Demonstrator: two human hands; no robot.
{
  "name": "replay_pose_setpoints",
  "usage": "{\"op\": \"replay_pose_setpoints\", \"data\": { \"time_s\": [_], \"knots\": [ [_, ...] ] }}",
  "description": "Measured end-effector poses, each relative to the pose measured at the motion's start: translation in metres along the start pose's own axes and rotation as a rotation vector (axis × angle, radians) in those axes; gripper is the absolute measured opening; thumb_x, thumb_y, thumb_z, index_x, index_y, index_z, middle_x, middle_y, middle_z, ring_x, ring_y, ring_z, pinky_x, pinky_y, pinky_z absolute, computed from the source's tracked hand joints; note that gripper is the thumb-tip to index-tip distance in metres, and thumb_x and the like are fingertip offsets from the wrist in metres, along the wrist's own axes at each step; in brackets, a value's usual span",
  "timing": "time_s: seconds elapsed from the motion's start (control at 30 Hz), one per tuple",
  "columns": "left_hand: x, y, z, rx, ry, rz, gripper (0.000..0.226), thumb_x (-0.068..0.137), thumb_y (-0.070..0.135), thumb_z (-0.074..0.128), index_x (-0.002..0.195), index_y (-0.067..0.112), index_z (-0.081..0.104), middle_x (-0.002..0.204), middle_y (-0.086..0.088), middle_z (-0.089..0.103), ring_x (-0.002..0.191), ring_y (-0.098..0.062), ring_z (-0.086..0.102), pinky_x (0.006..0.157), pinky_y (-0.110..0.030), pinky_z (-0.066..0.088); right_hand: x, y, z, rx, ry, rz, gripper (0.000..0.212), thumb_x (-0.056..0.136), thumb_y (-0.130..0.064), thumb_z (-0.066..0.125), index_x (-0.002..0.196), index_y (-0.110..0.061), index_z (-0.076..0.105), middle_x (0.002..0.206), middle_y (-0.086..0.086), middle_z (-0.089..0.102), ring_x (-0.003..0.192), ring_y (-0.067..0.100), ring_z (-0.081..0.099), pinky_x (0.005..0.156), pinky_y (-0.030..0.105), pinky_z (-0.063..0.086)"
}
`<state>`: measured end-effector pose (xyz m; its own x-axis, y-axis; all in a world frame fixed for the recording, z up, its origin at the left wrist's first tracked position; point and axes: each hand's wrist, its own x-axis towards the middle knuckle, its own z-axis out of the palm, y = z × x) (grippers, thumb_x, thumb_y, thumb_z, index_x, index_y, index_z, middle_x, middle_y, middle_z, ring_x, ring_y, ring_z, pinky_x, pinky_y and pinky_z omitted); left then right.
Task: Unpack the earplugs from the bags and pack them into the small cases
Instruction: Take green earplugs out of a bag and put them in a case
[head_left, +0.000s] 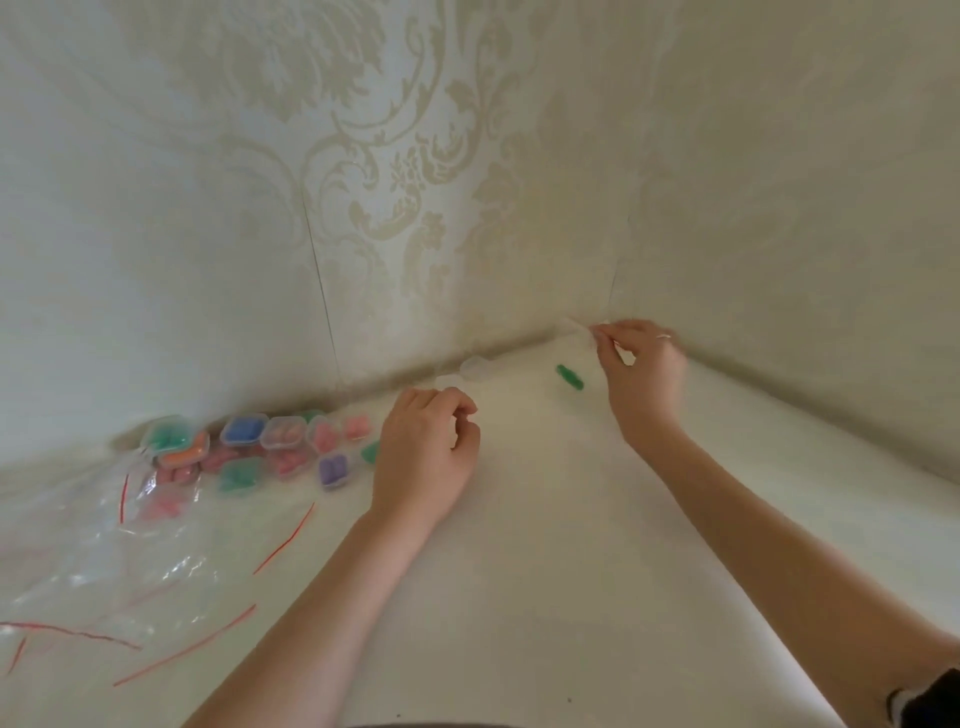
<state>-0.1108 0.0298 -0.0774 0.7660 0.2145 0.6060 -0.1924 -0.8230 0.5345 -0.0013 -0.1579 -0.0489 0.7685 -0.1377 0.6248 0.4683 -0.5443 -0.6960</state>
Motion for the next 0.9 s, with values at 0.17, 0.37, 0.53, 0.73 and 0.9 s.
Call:
{"op": "replay_pose_setpoints", "data": {
  "time_s": [0.17,0.37,0.53,0.73,0.9],
  "knots": [
    [-0.002,0.047,0.012,-0.556,-0.208,-0.309,0.013,0.088,0.023,0.062,0.084,0.012,0.067,0.079,0.002,0.069,0.076,-0.013,0.066,0.07,-0.021,0.053,-0.029,-0.035,-0.028,0.288,-0.024,0.105,0.02,0.09,-0.016,0.061,0.079,-0.031,0.067,0.074,-0.013,0.067,0.074,0.015,0.064,0.072,0.041,0.056],
    [0.017,0.08,0.046,-0.94,-0.145,-0.506,0.026,0.084,0.026,0.071,0.075,0.002,0.064,0.08,-0.015,0.07,0.079,-0.028,0.07,0.078,-0.037,0.058,-0.062,-0.033,-0.036,0.128,-0.13,0.01,0.019,0.087,-0.01,0.063,0.079,-0.028,0.062,0.081,-0.017,0.058,0.089,0.009,0.051,0.077,0.017,0.041],
    [0.016,0.064,0.058,-0.872,-0.032,-0.514,0.022,0.08,0.02,0.074,0.092,0.006,0.062,0.09,-0.007,0.069,0.084,-0.021,0.068,0.078,-0.029,0.055,-0.057,-0.018,-0.023,0.085,-0.216,0.06,0.01,0.085,-0.011,0.066,0.076,-0.017,0.064,0.078,-0.014,0.051,0.074,-0.001,0.043,0.067,0.009,0.033],
    [0.018,0.068,0.055,-0.764,-0.036,-0.44,0.019,0.083,0.026,0.071,0.081,0.009,0.061,0.077,-0.002,0.066,0.062,-0.01,0.063,0.059,-0.025,0.051,-0.056,-0.023,-0.019,0.188,-0.158,0.124,0.021,0.084,-0.012,0.066,0.07,-0.024,0.057,0.079,-0.013,0.052,0.066,0.0,0.042,0.062,0.011,0.034],
    [0.02,0.065,0.056,-0.996,-0.073,-0.539,0.013,0.089,0.014,0.064,0.079,0.006,0.068,0.081,-0.014,0.072,0.074,-0.023,0.07,0.068,-0.028,0.057,-0.057,-0.025,-0.019,0.256,-0.257,0.196,0.019,0.083,-0.01,0.068,0.071,-0.024,0.06,0.08,-0.007,0.059,0.061,0.004,0.04,0.06,0.011,0.037]
  ]
}}
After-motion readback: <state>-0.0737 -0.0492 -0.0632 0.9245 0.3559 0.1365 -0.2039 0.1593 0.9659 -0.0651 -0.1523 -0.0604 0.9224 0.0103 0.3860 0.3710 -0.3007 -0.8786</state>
